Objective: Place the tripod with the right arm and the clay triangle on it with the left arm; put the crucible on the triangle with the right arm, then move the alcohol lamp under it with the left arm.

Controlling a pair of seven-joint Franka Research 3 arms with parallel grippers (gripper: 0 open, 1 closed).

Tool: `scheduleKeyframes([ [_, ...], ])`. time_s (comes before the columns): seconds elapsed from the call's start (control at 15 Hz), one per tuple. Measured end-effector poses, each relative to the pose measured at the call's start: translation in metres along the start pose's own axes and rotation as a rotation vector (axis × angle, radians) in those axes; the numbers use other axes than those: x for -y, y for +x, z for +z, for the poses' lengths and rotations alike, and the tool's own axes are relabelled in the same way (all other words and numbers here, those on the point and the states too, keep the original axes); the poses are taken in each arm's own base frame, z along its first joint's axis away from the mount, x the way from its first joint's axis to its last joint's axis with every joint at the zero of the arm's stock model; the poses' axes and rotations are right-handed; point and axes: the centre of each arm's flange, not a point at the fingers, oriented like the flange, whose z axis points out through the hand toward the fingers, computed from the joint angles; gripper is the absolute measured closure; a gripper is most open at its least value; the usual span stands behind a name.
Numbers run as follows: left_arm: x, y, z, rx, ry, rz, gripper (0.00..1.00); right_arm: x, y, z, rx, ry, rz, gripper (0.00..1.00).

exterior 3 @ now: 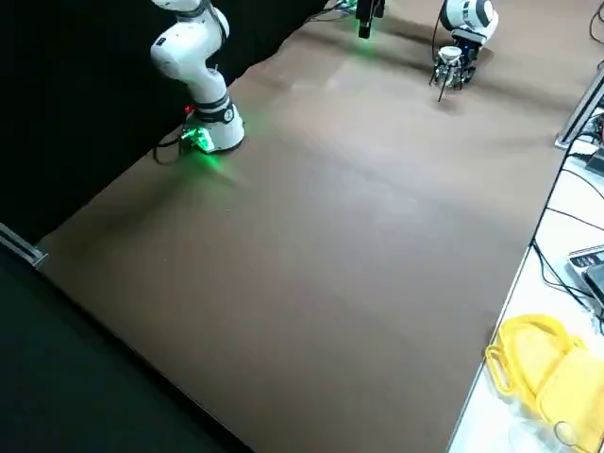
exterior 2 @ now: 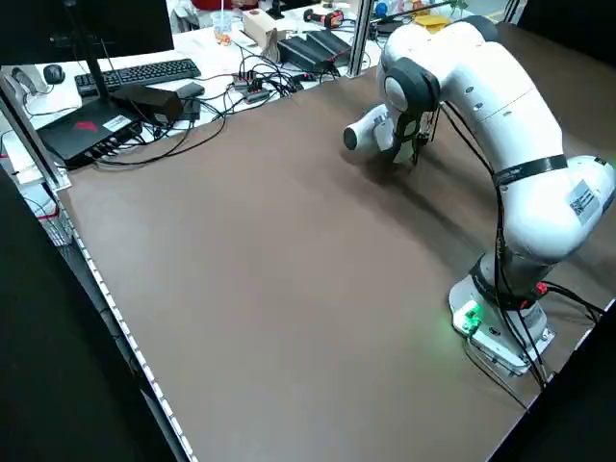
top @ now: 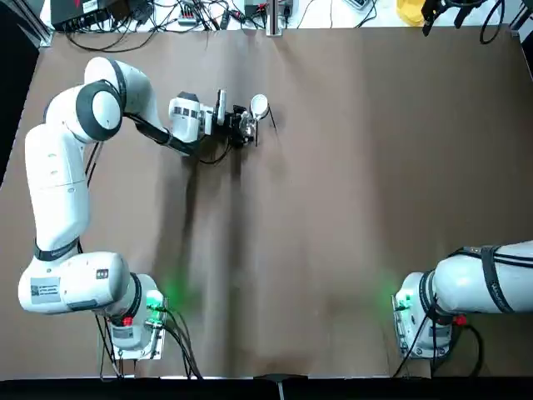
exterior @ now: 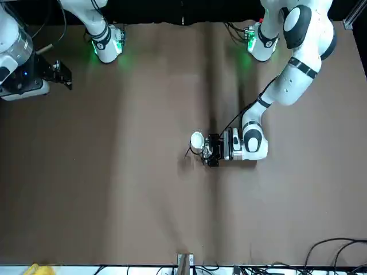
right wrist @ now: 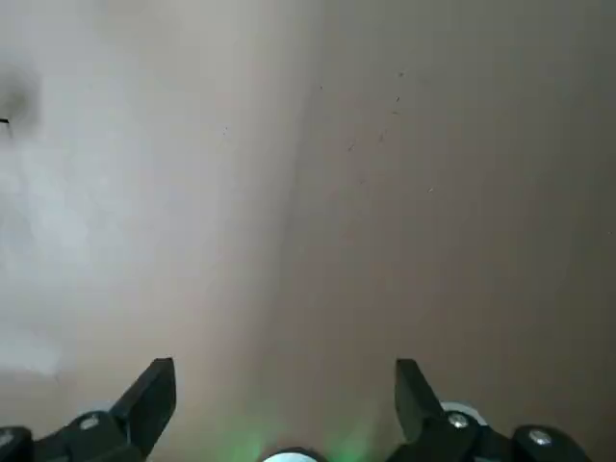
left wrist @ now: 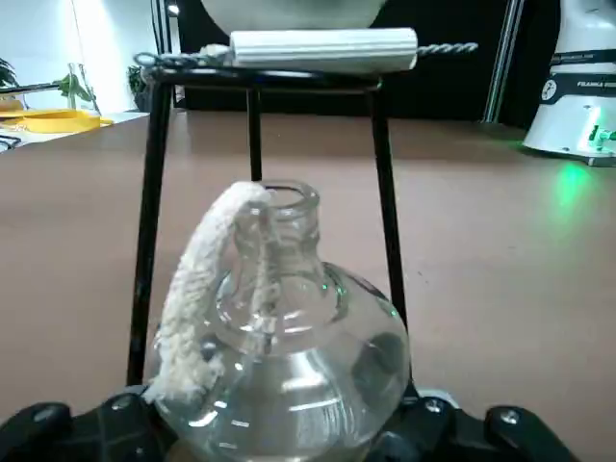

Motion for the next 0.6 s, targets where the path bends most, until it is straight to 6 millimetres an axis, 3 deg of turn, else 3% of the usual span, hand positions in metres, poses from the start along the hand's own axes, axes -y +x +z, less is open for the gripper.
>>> scheduleKeyframes([
  [0.6,-0.005,0.005,0.018,-0.028,0.045,0.012,0.23,0.000,0.001,-0.019,-0.060,0.038,0.033,0.00],
])
